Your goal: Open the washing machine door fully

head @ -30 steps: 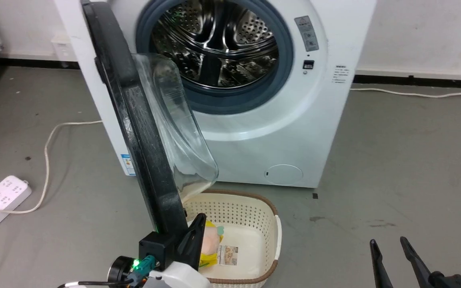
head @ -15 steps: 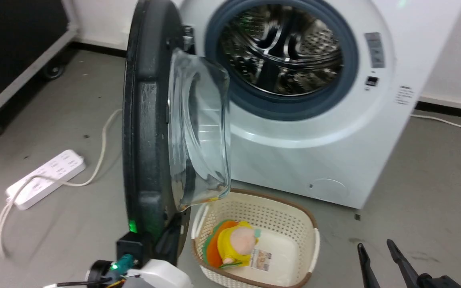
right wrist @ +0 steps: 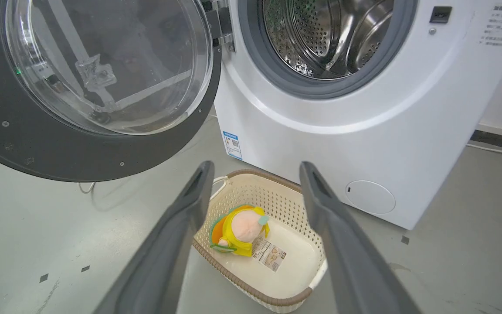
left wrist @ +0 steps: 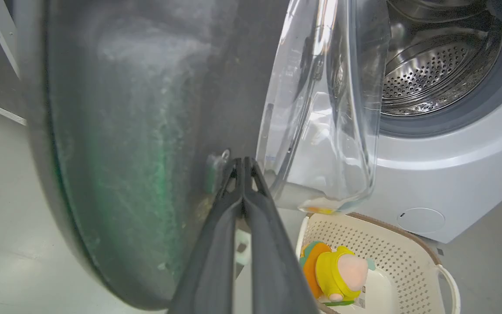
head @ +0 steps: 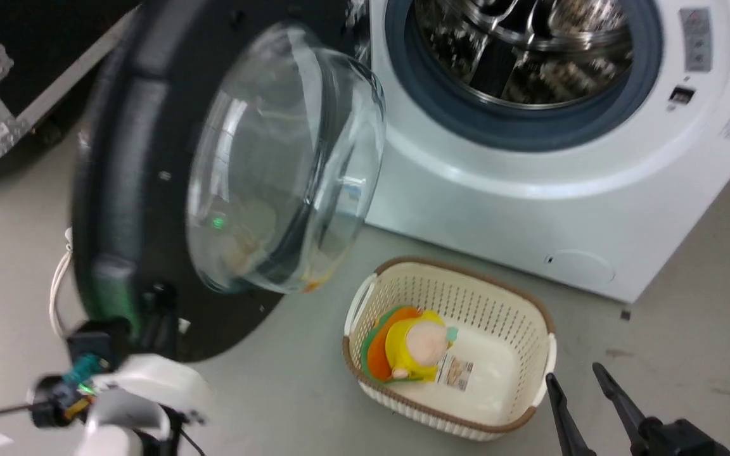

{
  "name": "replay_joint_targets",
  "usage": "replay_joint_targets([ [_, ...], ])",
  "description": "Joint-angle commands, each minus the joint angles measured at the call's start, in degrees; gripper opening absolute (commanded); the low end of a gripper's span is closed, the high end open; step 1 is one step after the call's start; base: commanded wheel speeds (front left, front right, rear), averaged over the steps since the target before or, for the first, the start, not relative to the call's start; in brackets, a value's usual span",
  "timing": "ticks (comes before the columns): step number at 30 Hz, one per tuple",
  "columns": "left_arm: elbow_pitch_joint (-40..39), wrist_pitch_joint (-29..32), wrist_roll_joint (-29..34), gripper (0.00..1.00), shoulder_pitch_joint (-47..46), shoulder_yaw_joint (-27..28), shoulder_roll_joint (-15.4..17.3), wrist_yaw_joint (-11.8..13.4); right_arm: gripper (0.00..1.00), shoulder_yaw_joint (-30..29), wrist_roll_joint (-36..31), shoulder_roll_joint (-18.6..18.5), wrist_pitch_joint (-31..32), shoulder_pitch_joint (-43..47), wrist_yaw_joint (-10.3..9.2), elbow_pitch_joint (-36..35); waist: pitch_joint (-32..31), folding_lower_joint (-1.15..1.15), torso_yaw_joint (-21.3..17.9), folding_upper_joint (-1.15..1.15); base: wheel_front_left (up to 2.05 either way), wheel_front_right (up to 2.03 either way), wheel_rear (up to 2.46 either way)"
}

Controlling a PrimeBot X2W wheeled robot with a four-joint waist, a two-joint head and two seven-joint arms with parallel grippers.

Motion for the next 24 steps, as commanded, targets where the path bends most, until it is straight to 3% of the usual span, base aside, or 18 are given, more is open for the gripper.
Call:
replay_joint_targets([
  [1,0.2,-0.7,-0.5,0.00,-2.8,1.4,1.2,0.1,1.00,0.0,-0.7,0.2,0.3,-1.2,0.05,-0.7,3.2,-0.01,0.6,0.00,0.00,0.00,0.00],
  [11,8.0,-1.4,-4.4,0.00,-11.3,9.5,7.1,0.9,1.00,-0.3,-2.2,-1.1,2.3,-3.0,0.05,-3.4,9.1,-0.01,-0.3,0.00,0.00,0.00,0.00],
  [24,24.8,-7.5,-8.2,0.00,-21.8,14.1,11.6,-1.6,1.00,-1.3,-2.1,-2.8,4.3,-4.5,0.05,-5.9,12.5,-0.01,-2.2,0.00,0.00,0.00,0.00],
])
